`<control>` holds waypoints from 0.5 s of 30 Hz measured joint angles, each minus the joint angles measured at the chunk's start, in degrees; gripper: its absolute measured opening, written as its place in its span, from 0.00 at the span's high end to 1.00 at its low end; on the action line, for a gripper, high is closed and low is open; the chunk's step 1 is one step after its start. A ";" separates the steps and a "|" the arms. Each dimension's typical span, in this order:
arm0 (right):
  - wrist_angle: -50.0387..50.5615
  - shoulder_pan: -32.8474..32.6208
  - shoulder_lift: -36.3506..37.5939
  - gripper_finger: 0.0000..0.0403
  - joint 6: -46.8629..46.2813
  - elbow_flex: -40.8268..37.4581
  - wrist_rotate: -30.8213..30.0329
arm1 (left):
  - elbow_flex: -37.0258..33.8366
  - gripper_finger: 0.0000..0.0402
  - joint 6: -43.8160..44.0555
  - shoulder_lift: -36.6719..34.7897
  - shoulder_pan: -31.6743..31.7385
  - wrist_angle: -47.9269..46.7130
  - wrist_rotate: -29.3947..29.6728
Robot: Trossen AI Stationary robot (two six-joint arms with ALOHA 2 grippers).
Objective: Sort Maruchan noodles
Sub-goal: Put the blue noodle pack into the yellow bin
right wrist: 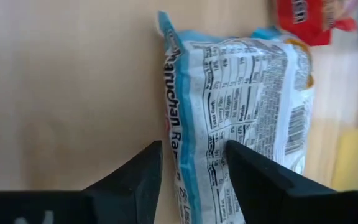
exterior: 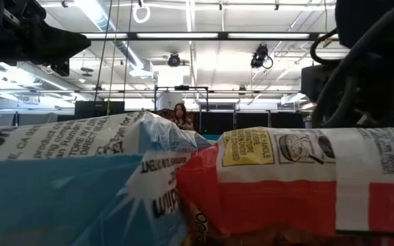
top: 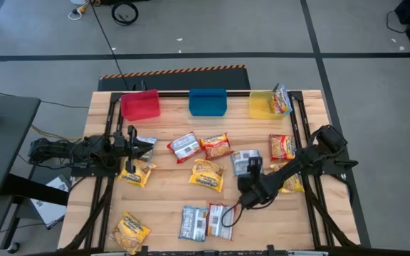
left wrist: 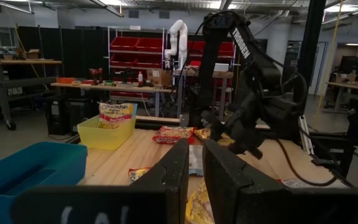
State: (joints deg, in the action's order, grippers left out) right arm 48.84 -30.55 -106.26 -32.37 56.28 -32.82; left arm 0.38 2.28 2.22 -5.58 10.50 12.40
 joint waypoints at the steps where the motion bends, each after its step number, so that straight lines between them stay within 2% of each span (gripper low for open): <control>1: -0.11 0.03 -0.03 0.58 -0.71 -0.42 -0.99 | 0.00 0.87 0.00 0.02 0.00 -0.02 0.00; 4: 0.17 0.33 -0.13 0.67 -1.54 -0.58 -2.44 | -0.02 0.87 0.00 0.00 -0.01 -0.02 0.00; 10: 0.90 2.75 2.23 0.95 -3.44 -0.53 -0.26 | -0.01 0.87 0.00 0.00 -0.02 0.00 0.00; 12: 3.66 4.38 4.30 0.97 -4.78 0.71 3.40 | 0.00 0.87 0.00 0.01 -0.01 0.00 0.01; 15: 10.36 7.36 9.80 0.98 -6.61 4.50 4.02 | 0.00 0.87 0.00 0.00 0.00 0.00 0.00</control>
State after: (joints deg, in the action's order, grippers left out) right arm 59.20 -23.19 -96.46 -38.98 60.78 -28.80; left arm 0.38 2.28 2.22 -5.58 10.50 12.40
